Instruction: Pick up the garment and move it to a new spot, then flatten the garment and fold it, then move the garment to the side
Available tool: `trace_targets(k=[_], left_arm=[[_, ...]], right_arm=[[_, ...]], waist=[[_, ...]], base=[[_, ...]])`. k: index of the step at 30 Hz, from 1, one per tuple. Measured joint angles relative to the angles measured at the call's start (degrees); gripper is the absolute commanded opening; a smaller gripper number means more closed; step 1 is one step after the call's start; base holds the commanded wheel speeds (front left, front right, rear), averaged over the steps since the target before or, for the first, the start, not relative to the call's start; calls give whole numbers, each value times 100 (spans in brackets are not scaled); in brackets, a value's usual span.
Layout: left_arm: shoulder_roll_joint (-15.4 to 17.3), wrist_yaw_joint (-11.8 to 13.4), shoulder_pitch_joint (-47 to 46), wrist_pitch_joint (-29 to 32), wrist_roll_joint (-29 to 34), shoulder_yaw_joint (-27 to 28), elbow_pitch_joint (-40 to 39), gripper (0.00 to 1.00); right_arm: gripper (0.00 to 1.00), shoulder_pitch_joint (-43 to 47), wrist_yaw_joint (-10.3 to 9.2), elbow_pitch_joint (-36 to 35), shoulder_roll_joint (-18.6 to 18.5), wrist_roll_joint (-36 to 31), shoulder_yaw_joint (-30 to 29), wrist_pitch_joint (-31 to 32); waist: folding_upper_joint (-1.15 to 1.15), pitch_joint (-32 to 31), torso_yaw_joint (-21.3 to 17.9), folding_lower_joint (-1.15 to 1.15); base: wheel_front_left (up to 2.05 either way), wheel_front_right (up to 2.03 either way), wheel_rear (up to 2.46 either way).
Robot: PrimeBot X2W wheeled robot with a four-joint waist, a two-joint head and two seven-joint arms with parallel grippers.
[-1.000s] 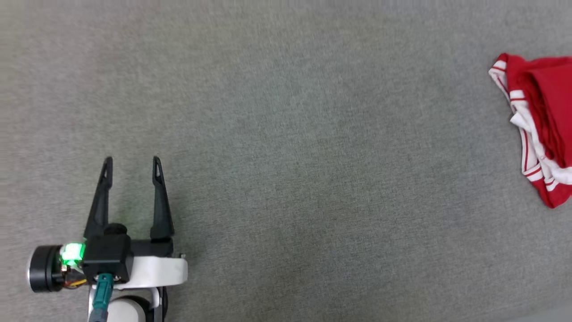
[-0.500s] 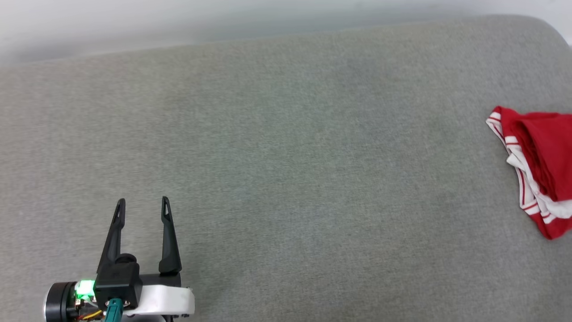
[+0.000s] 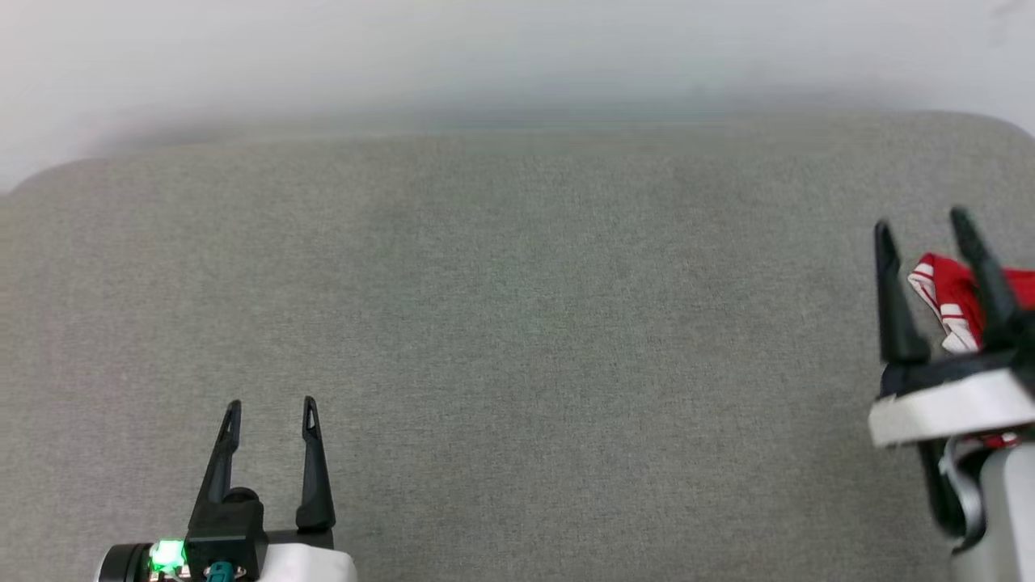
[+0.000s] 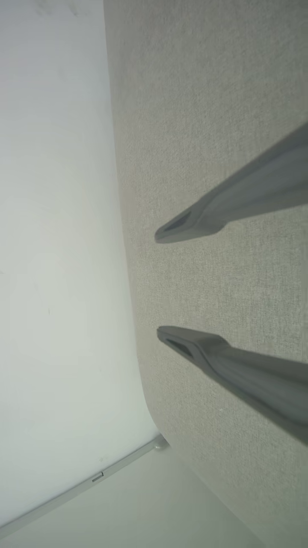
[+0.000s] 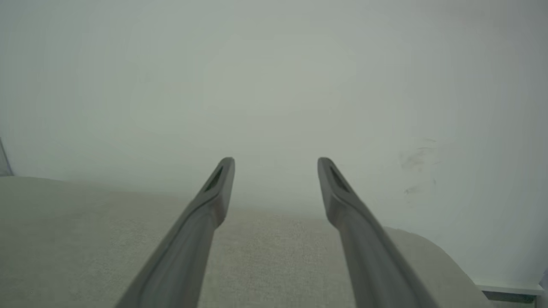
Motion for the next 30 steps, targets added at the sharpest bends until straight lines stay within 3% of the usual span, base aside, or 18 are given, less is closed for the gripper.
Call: trace_targets(k=[10, 30], left_arm=[[-23, -70, 308, 0, 18, 46, 171, 100], [-101, -339, 594, 0, -26, 159, 287, 100]], right_arm=[[100, 1413, 0, -371, 634, -48, -172, -1], [100, 2655, 0, -943, 973, -75, -333, -1]], waist=[[0, -455, 85, 0], [0, -814, 190, 0]], base=[[0, 0, 0], [0, 0, 0]])
